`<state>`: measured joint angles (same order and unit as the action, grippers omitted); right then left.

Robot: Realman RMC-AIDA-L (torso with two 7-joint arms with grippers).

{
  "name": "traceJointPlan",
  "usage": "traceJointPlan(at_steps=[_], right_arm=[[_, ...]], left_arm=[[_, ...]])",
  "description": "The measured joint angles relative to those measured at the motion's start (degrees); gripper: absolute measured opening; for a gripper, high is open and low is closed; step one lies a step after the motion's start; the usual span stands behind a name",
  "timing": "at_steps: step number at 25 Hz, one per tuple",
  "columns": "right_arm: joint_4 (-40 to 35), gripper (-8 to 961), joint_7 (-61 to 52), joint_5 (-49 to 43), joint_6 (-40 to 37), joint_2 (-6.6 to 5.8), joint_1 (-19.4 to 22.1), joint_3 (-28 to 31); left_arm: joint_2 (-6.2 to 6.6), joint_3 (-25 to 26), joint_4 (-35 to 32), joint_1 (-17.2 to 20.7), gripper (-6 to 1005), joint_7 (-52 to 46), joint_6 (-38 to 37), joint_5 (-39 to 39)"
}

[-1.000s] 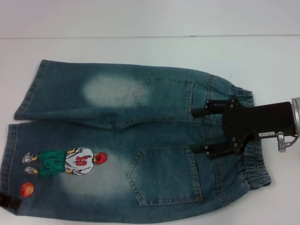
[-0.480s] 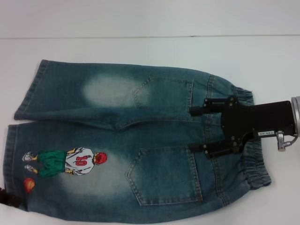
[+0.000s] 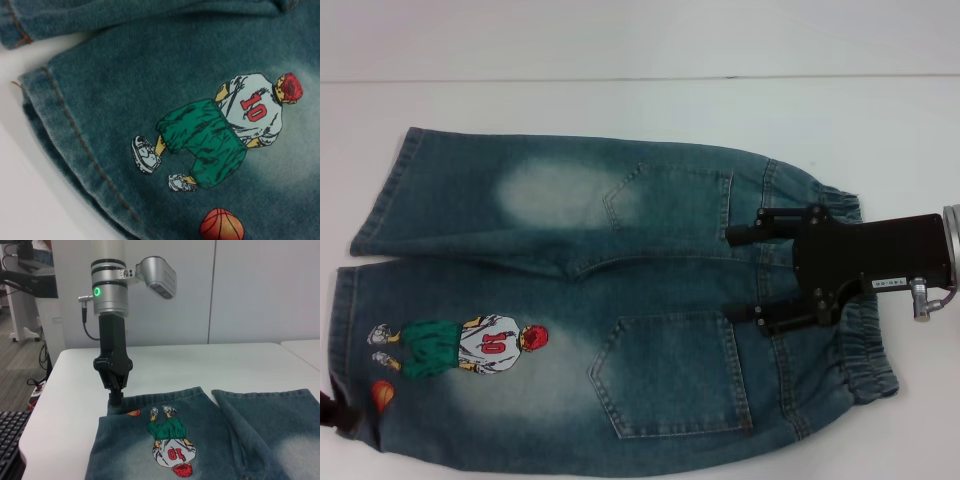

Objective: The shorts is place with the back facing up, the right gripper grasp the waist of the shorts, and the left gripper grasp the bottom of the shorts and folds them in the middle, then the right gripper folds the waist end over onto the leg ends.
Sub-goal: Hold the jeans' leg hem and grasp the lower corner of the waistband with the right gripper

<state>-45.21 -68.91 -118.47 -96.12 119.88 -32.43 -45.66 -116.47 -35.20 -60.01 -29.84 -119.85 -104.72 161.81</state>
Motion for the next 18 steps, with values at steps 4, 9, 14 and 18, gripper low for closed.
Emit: traceJointPlan(at_steps=[4,9,14,18], right_arm=[[0.0,884,0.0,0.0,0.0,0.00,0.1,0.2],[0.0,884,-0.4,0.0,0.1,-0.05,0.6,0.6],[-3.5,883,-4.5,-0.3,0.5,-0.46,2.6,2.4],[-11.9,878,-10.8,-0.8,0.5,-0.46,6.7,2.7]], left_arm=[[-0.22,-0.7,-0.2,0.0,-2,0.0,0.3,0.2],[-0.27,-0.9,-0.5,-0.2,-2,0.5,-0.3,0.1],[-0.35,-0.3,-3.0,-0.3,-1,4.3,-3.6,-3.6],[-0.33,-0.8,-3.0,-0.5,-1,4.4,-3.0,-3.4]])
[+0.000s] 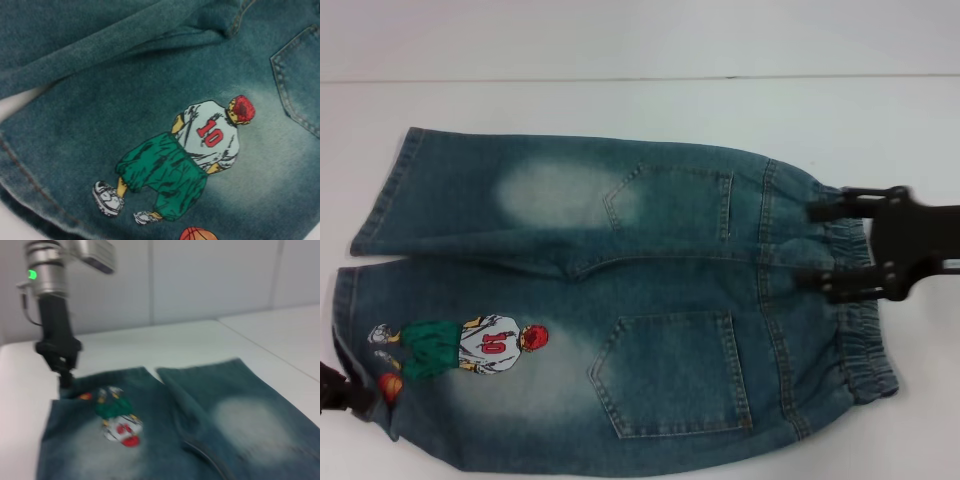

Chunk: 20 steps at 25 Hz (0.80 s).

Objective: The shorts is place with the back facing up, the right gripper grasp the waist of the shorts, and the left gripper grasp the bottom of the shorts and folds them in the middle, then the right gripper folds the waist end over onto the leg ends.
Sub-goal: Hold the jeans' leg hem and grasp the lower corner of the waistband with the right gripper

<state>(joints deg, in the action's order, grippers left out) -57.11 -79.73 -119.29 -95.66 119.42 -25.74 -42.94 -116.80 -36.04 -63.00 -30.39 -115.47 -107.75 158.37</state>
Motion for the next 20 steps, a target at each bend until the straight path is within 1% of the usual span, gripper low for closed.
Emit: traceJointPlan(at_steps=[2,4,7,10,11,13,16,20], right_arm=[[-5.1,874,-4.9,-1.4,-0.8,-0.02,1.8,0.0],[-9.1,869,-9.7,-4.0,-1.7,-0.07,2.6,0.3],[-13.0,863,-16.6,-10.9,-4.2,-0.44,1.8,0.5],[-13.1,857,-21.5,-20.2,-7.5,-0.79,-1.5,0.3],[-12.8,855,-22.8,-23.8,-8.8,-0.73,-2.9,0.2],[-12.4,850,-24.2,-27.9,-10.6,-0.50,-4.6,0.0],[-11.9,844,-25.7,-31.7,-13.6,-0.20,-6.4,-0.9],[-11.9,835,-28.2,-34.3,-14.7,-0.09,-6.8,-4.3]], left_arm=[[-0.14,-0.1,0.0,0.0,-1,0.1,0.7,0.1],[-0.17,-0.1,0.2,0.0,-1,0.1,1.1,0.0],[-0.15,0.0,0.6,-0.2,-1,0.0,1.4,-0.1],[-0.01,-0.2,0.9,-0.4,-2,-0.2,1.7,0.1],[-0.03,-0.2,0.9,-0.5,-1,-0.2,1.7,0.1],[-0.06,-0.2,1.1,-0.6,0,-0.2,1.7,0.1],[-0.06,-0.2,1.6,-0.7,1,0.1,1.6,0.2],[-0.15,-0.7,1.6,-0.3,1,0.3,1.4,0.2]])
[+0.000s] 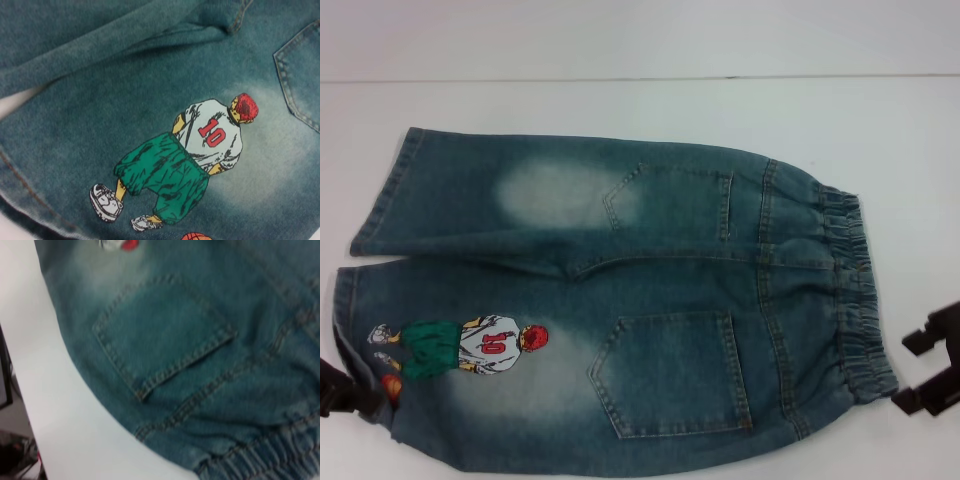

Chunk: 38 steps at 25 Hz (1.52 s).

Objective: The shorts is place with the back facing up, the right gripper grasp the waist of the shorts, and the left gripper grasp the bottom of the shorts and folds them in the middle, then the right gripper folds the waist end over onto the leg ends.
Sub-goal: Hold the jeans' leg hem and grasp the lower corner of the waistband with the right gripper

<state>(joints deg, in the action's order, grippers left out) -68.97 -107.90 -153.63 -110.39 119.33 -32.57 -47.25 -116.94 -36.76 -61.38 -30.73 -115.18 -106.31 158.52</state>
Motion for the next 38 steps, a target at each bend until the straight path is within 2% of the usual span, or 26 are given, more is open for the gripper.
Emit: traceJointPlan(at_steps=[4,11,17,38], right_arm=[[0.2,827,-2.7,-1.6,0.2,0.16,0.3,-3.6],[0.7,812,-4.9,-2.1,0.8,0.38,0.7,-5.8],[4.4,800,-5.0,-1.9,3.1,0.48,0.3,-7.1],[4.8,755,-0.7,6.1,5.4,0.43,1.3,-6.9]], left_arm=[[-0.05,-0.1,-0.2,0.3,0,0.0,0.0,0.0],[0.03,-0.1,-0.2,0.3,0,0.0,0.0,0.0],[0.12,-0.1,-0.2,0.2,0,0.0,-0.1,-0.1],[-0.04,0.0,-0.1,0.4,0,0.0,0.3,-0.1]])
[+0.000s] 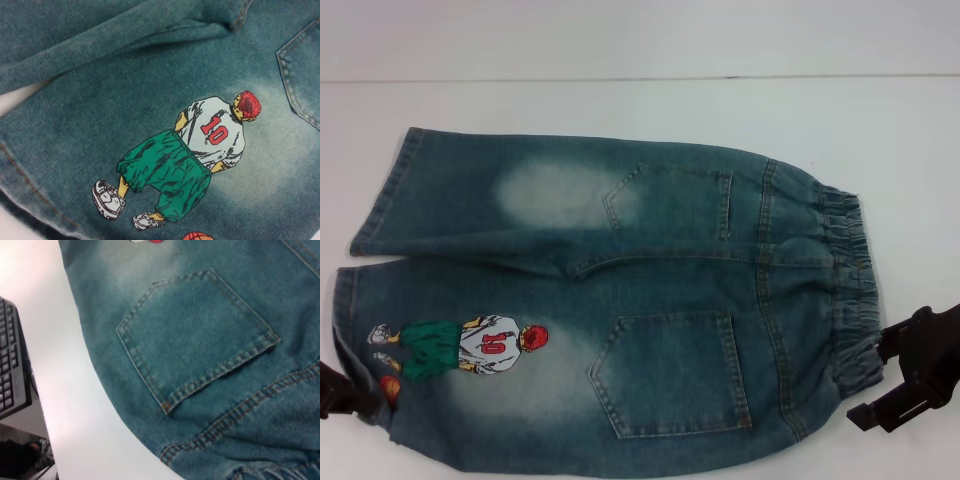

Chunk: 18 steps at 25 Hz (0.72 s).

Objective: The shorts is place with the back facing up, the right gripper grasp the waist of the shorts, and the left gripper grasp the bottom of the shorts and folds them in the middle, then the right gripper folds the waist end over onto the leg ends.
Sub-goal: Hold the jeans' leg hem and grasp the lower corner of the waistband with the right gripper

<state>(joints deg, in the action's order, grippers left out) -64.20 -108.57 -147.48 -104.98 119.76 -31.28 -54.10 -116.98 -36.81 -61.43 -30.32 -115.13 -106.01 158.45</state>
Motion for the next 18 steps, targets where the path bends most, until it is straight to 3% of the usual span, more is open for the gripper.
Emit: traceJointPlan(at_steps=[8,18], right_arm=[[3.2,738,1.1,1.2,3.5,-0.15,0.5,0.5],[3.6,717,3.6,3.4,2.5,-0.30,1.1,1.3]], left_arm=[[0.00,0.0,0.7,0.0,0,-0.1,0.5,0.0],[-0.08,0.3,0.8,0.2,1,-0.2,0.6,-0.2]])
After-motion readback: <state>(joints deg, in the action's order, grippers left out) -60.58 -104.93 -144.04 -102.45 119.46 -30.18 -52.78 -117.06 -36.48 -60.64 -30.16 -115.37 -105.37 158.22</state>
